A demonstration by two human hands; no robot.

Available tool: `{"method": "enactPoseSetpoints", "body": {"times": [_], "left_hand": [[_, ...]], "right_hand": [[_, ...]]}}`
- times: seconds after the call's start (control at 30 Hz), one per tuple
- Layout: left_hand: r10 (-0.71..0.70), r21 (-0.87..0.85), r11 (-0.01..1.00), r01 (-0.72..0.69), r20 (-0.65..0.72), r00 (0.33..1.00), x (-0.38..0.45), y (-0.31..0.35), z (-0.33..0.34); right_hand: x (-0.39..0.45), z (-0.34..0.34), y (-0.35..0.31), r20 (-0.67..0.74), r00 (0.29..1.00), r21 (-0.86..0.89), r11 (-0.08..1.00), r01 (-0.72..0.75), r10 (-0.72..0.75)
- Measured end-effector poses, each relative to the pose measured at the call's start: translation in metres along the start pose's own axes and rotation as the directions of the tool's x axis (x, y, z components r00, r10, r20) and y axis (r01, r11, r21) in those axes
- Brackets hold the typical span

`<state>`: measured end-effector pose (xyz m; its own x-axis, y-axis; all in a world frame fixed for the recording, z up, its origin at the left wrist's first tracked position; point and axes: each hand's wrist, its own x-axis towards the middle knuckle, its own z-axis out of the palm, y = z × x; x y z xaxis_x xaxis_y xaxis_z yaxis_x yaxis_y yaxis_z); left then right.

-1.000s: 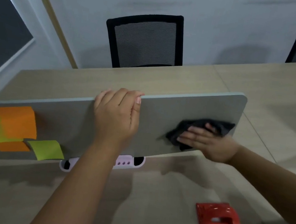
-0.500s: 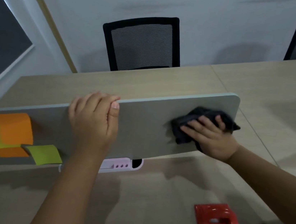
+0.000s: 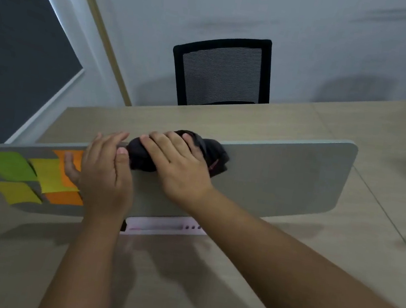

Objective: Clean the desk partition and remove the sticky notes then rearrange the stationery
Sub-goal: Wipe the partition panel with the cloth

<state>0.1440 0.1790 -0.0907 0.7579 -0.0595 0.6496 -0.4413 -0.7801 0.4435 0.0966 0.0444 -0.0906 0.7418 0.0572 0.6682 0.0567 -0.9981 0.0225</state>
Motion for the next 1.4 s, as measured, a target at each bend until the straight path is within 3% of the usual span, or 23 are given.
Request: {"method": "enactPoseSetpoints", "body": {"times": [0.1,0.23,0.3,0.47,0.7,0.8,0.9,0.97,1.07,1.17,1.3,1.4], "left_hand": [[-0.032,0.012,0.999,0.032,0.022,0.999,0.005,-0.015,-0.011],[-0.025,0.037,0.999,0.022,0.087,0.996,0.011,-0.035,-0.025],[0.003,0.047,0.999,-0.009,0.12,0.993,0.012,-0.042,-0.03],[0.092,0.007,0.995,-0.095,0.159,0.983,0.014,-0.046,-0.031],[0.129,-0.06,0.991,-0.12,0.167,0.978,0.018,-0.053,-0.032],[0.137,-0.073,0.989,-0.126,0.167,0.977,0.021,-0.064,-0.038],[0.131,-0.031,0.991,-0.128,0.174,0.976,0.026,-0.08,-0.042],[0.149,-0.022,0.989,-0.147,0.18,0.972,0.027,-0.087,-0.041],[0.154,-0.068,0.987,-0.146,0.145,0.977,0.025,-0.088,-0.037],[0.166,-0.124,0.98,-0.153,0.11,0.98,0.025,-0.09,-0.036],[0.183,-0.151,0.974,-0.169,0.088,0.979,0.025,-0.092,-0.032],[0.187,-0.164,0.971,-0.176,0.055,0.981,0.024,-0.091,-0.028]], "right_hand": [[-0.008,-0.012,0.024,0.053,0.998,0.022,0.999,0.027,-0.028],[-0.058,-0.045,0.099,-0.056,0.988,-0.104,0.984,-0.147,0.142],[-0.074,-0.056,0.12,-0.039,0.984,-0.156,0.972,-0.177,0.173],[-0.062,-0.042,0.091,-0.047,0.949,-0.064,0.947,-0.315,0.312],[0.005,0.009,-0.024,0.009,0.998,-0.089,0.994,-0.057,0.058],[0.004,0.028,-0.037,0.016,0.999,-0.258,0.965,0.042,-0.039],[-0.002,0.05,-0.03,0.001,0.985,-0.468,0.87,0.153,-0.173],[-0.01,0.068,-0.027,0.035,0.975,-0.52,0.829,0.205,-0.219],[-0.048,0.095,-0.027,0.233,0.93,-0.477,0.8,0.365,-0.285],[-0.095,0.123,-0.021,0.412,0.843,-0.328,0.806,0.492,-0.347],[-0.086,0.118,-0.002,0.209,0.878,-0.278,0.835,0.475,-0.431],[-0.066,0.103,-0.012,0.045,0.972,-0.316,0.92,0.231,-0.229]]}}
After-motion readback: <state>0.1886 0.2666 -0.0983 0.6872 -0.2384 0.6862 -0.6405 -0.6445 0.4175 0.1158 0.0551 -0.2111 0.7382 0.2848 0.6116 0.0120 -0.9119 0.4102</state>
